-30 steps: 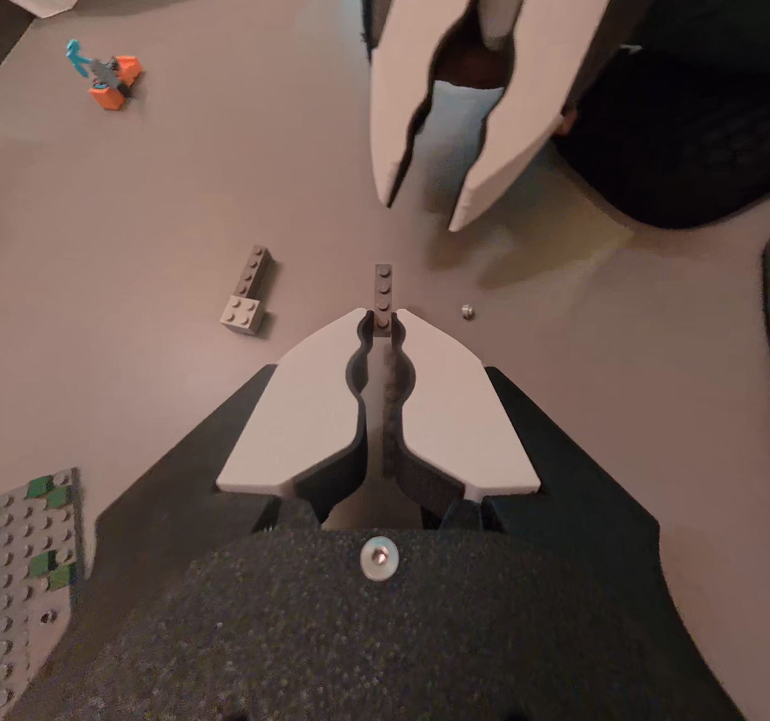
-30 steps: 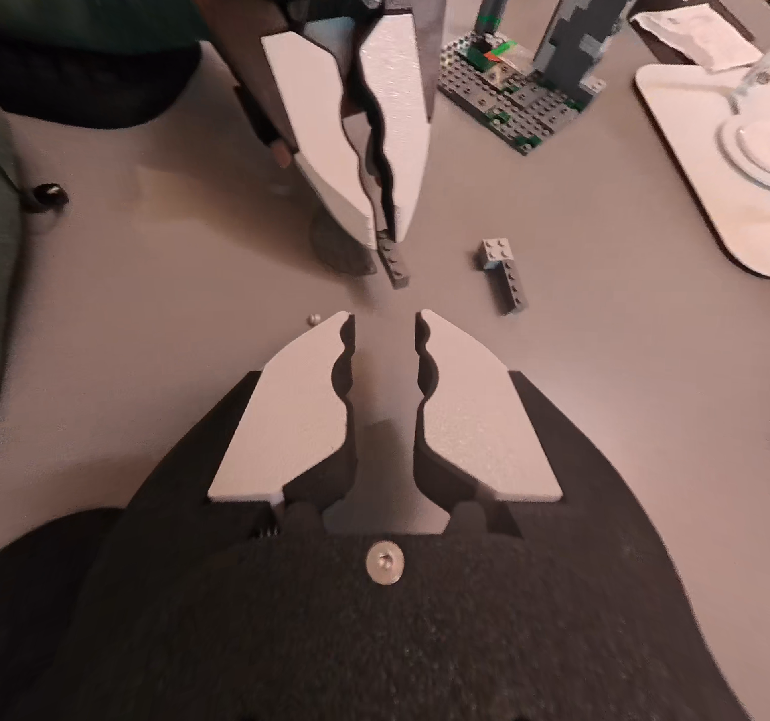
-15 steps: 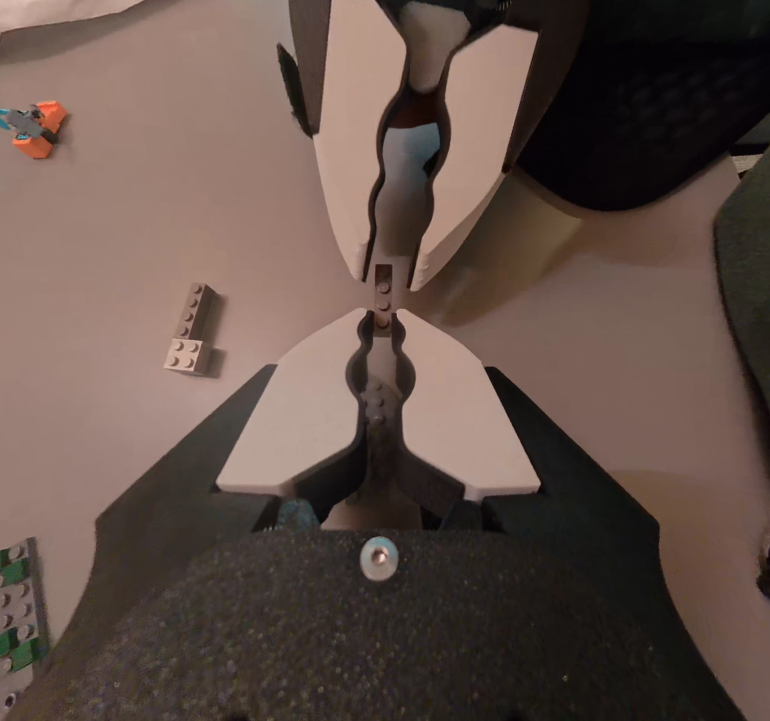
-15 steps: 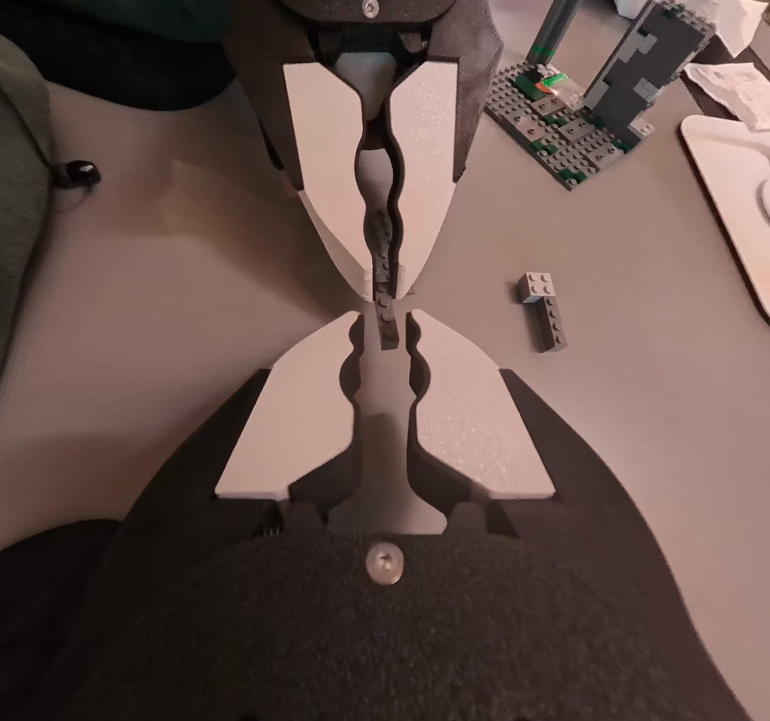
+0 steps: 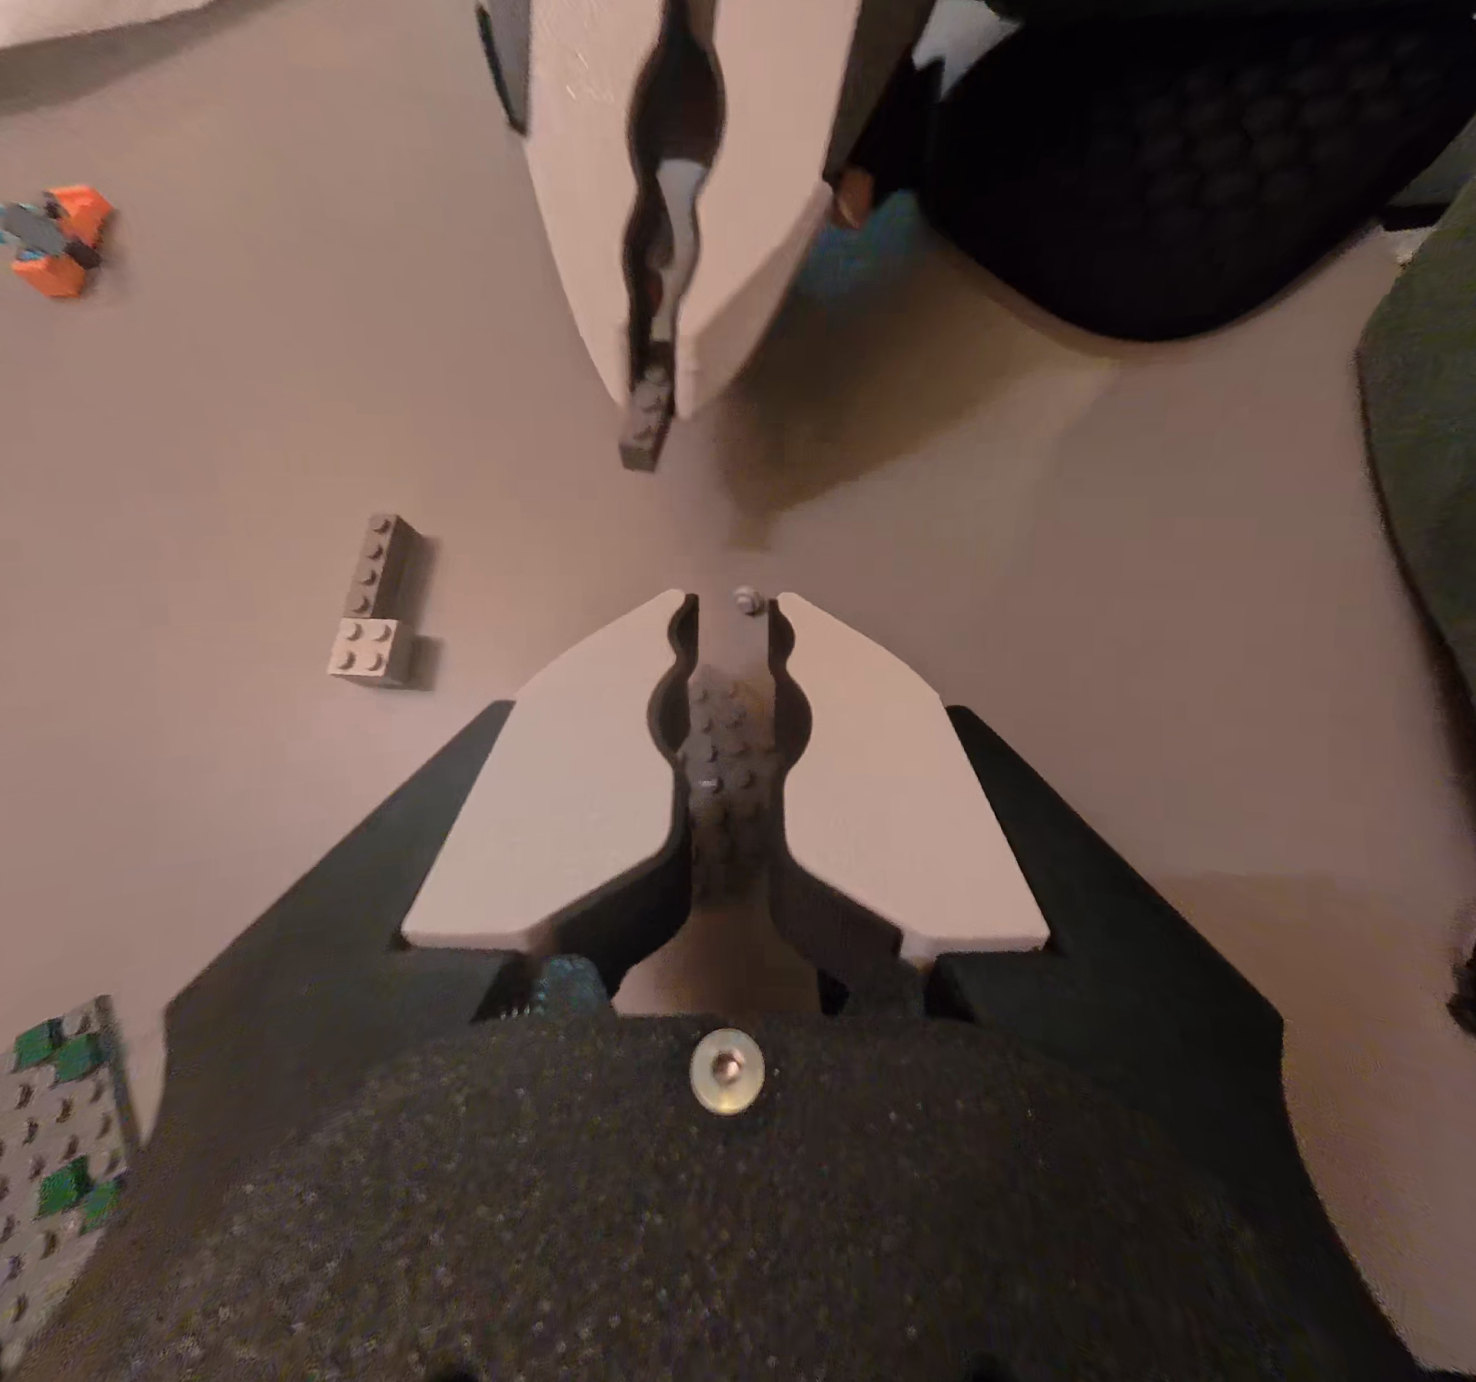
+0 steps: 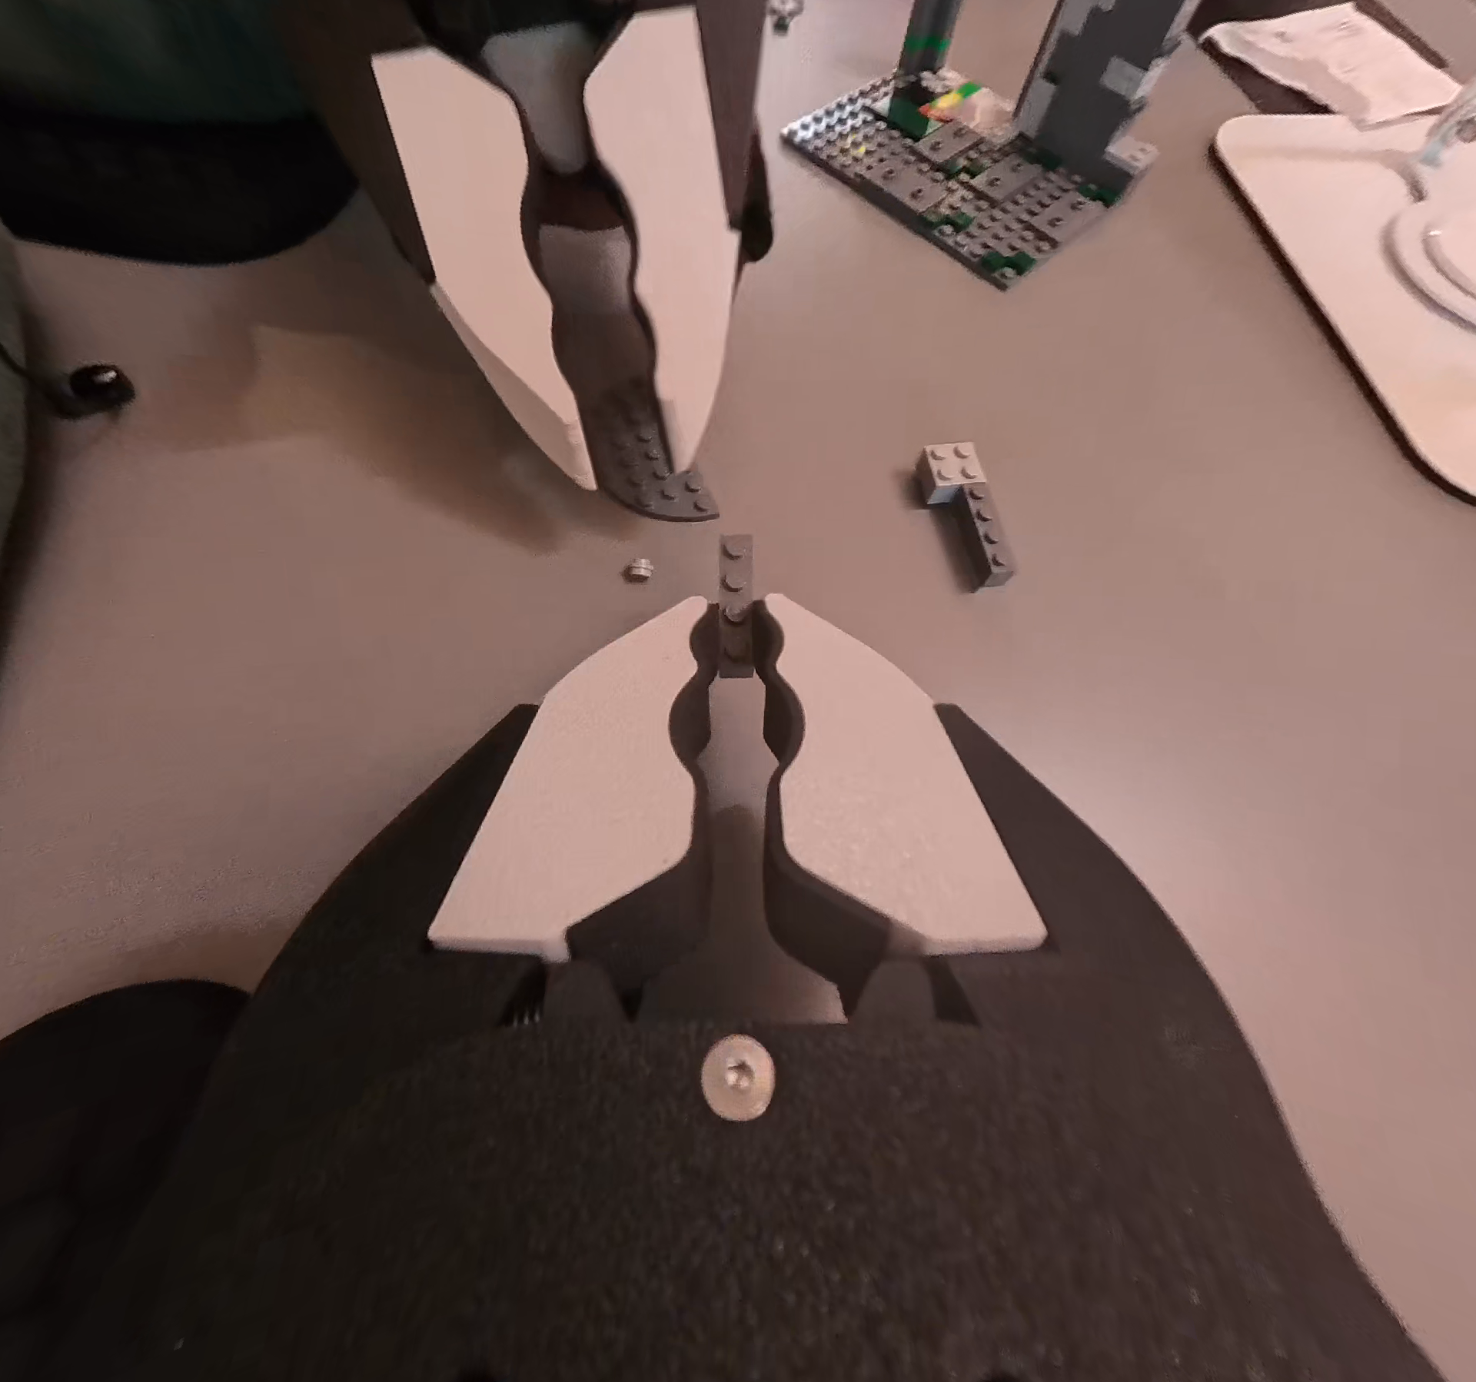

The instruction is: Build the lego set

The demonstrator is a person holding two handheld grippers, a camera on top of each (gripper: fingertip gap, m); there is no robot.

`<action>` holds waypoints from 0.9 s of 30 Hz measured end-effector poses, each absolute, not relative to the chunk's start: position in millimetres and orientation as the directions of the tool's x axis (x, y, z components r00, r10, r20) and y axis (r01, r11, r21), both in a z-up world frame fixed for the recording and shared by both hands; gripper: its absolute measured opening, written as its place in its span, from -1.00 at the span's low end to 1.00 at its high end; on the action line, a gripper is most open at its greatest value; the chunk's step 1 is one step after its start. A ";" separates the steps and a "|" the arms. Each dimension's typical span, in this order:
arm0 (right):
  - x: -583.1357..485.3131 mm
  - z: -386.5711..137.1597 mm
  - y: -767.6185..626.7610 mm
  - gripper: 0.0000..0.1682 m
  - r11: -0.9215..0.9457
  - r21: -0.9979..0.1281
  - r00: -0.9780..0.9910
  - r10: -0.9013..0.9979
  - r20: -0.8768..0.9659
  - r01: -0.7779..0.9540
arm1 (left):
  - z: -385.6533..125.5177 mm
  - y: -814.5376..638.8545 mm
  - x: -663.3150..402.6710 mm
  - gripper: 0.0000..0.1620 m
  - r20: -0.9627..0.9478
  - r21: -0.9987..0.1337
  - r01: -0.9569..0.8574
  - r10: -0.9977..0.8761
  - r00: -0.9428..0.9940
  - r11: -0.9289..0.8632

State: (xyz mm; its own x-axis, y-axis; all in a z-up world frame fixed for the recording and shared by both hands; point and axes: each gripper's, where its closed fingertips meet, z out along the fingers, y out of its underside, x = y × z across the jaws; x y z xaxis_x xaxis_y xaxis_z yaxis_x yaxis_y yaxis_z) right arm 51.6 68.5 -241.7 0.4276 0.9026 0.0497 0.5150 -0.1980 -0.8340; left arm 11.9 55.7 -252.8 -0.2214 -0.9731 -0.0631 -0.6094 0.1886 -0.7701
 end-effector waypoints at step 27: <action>62.9 -243.6 64.3 -0.91 -0.197 -0.803 0.428 0.900 0.079 0.563 | -261.2 44.8 24.6 -0.94 -0.136 -0.694 -0.670 -0.962 -0.235 0.262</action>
State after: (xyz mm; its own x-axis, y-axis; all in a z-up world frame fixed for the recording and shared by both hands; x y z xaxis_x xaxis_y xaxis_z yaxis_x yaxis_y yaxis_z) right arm 62.9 64.3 -243.6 0.4277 0.9005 0.0785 0.5627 -0.1973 -0.8028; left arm 24.6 44.8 -261.2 -0.2349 -0.9624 -0.1361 -0.6703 0.2618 -0.6944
